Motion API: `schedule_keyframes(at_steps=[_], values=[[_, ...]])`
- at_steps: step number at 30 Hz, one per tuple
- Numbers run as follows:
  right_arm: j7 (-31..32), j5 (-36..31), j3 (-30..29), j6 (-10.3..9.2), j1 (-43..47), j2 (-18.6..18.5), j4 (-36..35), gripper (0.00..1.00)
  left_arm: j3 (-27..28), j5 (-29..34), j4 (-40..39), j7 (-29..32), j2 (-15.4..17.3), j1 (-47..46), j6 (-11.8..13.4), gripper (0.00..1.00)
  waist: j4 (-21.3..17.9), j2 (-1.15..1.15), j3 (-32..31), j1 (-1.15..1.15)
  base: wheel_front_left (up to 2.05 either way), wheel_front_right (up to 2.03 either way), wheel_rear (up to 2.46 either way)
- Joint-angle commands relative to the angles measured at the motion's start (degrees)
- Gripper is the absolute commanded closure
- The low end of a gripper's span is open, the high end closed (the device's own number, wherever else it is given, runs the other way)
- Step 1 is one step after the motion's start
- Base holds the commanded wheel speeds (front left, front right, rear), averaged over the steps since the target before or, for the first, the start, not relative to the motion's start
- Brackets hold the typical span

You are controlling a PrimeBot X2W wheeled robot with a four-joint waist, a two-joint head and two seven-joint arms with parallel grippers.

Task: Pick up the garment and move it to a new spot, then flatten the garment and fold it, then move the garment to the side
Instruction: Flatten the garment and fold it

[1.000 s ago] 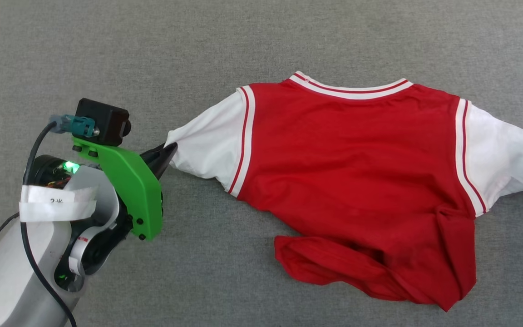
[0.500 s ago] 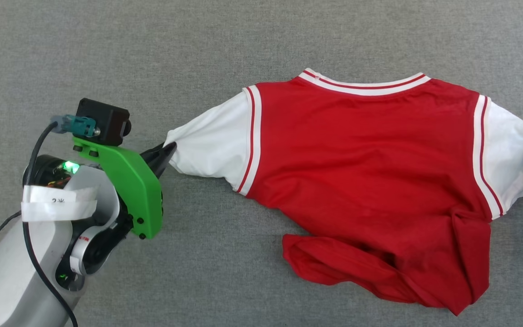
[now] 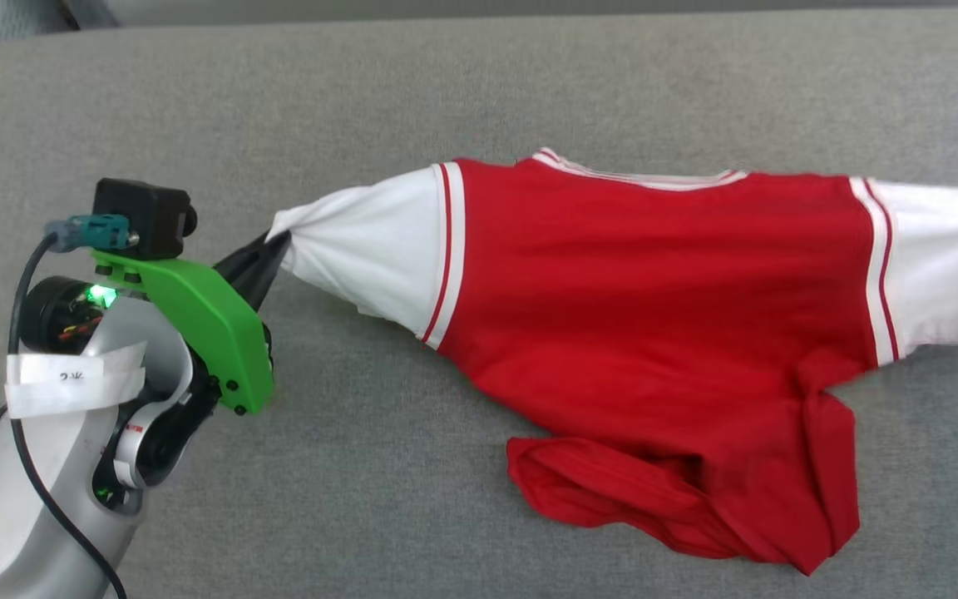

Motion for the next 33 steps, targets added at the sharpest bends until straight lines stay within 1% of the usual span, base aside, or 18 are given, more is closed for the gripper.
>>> schedule_keyframes(at_steps=[1, 8, 17, 25, 33], values=[[-1.23, -0.05, -0.28, -0.09, -1.04, -0.48, -0.59, 1.00, 0.73, 0.58, 0.51, -1.11, -0.35, -0.18, -0.26, 1.00, -0.73, 0.00, -4.07, 0.00, 0.00, 0.00, 0.00], [-5.37, 0.97, -0.71, -0.09, -1.48, -1.69, -5.04, 1.00, 2.94, 1.55, 0.94, -6.33, -0.02, -0.02, -0.33, 1.00, -1.32, 0.00, -9.75, 0.00, 0.00, 0.00, 0.00], [-8.64, 1.09, -3.23, -0.09, -2.01, -2.83, -12.52, 1.00, 7.33, 3.29, -1.94, -13.34, 1.66, -0.62, 0.14, 1.00, -1.88, 0.00, -14.03, 0.00, 0.00, 0.00, 0.00], [-10.36, 0.06, -5.74, -0.09, -3.52, -2.86, -17.37, 1.00, 11.92, 5.09, -5.88, -19.21, 3.00, -1.81, 1.61, 1.00, -2.31, 0.00, -15.77, 0.00, 0.00, 0.00, 0.00], [-11.89, -0.91, -7.43, -0.09, -4.91, -1.92, -20.00, 1.00, 15.35, 4.64, -9.48, -21.96, 4.08, -3.96, 1.60, 1.00, -2.59, 0.00, -15.48, 0.00, 0.00, 0.00, 0.00]])
